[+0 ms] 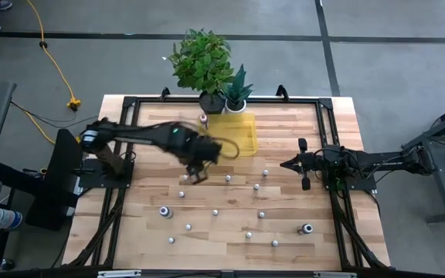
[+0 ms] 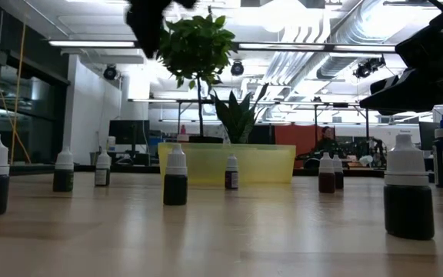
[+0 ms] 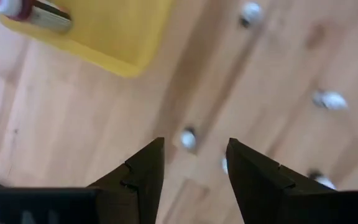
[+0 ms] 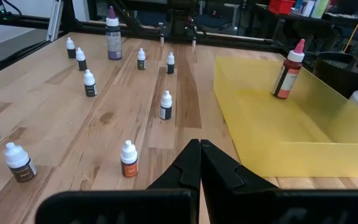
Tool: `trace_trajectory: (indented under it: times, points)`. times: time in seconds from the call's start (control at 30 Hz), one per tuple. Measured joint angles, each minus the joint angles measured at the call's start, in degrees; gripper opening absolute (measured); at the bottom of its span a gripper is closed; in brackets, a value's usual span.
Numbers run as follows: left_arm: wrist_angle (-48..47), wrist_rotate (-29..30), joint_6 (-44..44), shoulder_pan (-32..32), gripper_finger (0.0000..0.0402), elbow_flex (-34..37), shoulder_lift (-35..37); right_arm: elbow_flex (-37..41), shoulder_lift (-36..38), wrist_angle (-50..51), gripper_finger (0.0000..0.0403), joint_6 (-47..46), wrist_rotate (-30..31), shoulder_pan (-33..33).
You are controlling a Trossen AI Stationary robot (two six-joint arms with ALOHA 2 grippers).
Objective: Pick & Place food coloring
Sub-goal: Put the large purple food coloring bottle into the yellow bin
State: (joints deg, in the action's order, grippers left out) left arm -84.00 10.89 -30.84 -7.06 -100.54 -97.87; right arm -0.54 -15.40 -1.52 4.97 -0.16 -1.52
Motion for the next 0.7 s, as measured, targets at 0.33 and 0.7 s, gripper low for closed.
trace_trajectory:
  times: [0.33,0.7]
  points:
    - [6.74,-5.31,-15.02,-13.87,0.0163,21.30,15.74,0.00,0.00,-0.03,0.0000,-0.01,0.00,-0.01]
    - [11.35,-10.57,-20.62,-25.30,0.0163,33.27,22.01,0.00,0.05,0.02,0.0000,-0.01,-0.02,0.00]
